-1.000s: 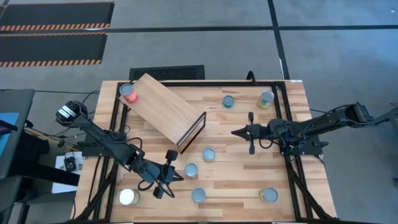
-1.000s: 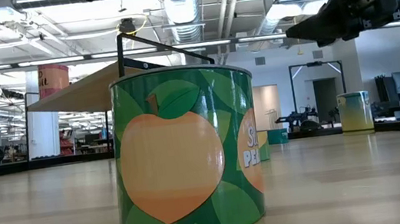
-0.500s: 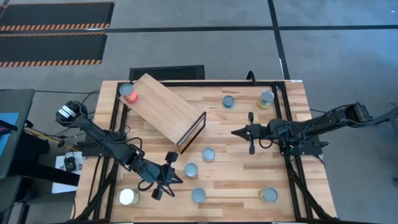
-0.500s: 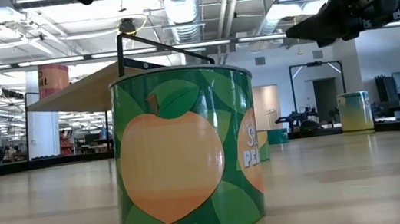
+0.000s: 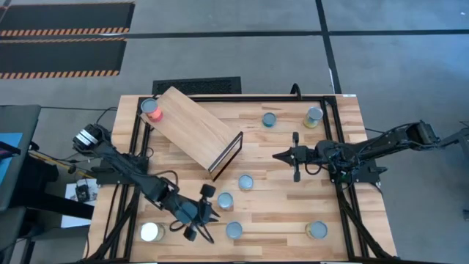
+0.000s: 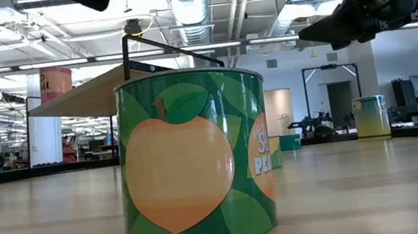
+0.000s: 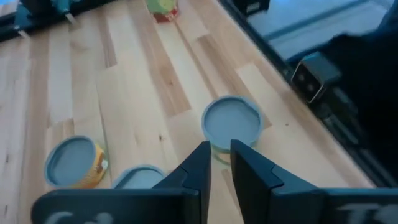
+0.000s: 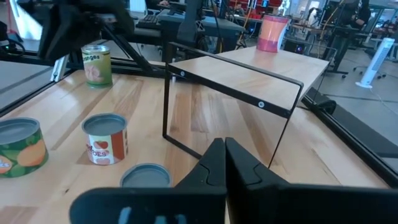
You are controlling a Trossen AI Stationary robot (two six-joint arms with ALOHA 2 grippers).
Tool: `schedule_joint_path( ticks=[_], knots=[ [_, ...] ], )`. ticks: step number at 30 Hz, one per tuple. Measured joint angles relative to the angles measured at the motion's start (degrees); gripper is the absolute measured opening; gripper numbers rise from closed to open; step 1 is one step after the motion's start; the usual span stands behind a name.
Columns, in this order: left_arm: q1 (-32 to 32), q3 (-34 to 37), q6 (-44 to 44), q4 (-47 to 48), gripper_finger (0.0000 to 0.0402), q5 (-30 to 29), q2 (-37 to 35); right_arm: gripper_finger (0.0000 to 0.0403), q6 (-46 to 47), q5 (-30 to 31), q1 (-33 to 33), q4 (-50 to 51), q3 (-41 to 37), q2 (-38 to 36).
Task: Pick and place cans onto a shelf
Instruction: Put the canned tomatoes on the shelf
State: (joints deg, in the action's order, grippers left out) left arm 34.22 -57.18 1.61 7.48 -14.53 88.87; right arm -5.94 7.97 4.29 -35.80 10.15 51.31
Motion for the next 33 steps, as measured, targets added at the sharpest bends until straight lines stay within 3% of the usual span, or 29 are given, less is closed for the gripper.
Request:
schedule_joint_path(
  ticks=[5, 11, 33],
  knots=[
    [-1.25, -7.5, -2.42, 7.42, 0.0056, -0.3, 4.94, 0.0007, 0.09, 0.0, 0.0, 0.12, 0.0, 0.0],
    [-3.14, -11.26, -2.02, 12.16, 0.0056, 1.18, 7.84, 0.0007, 0.05, -0.02, 0.0, 0.57, 0.02, 0.02],
    [-3.37, -11.44, -0.9, 15.11, 0.0056, 6.3, 7.86, 0.0007, -0.1, 0.0, -0.01, 1.18, 0.02, 0.02]
  ],
)
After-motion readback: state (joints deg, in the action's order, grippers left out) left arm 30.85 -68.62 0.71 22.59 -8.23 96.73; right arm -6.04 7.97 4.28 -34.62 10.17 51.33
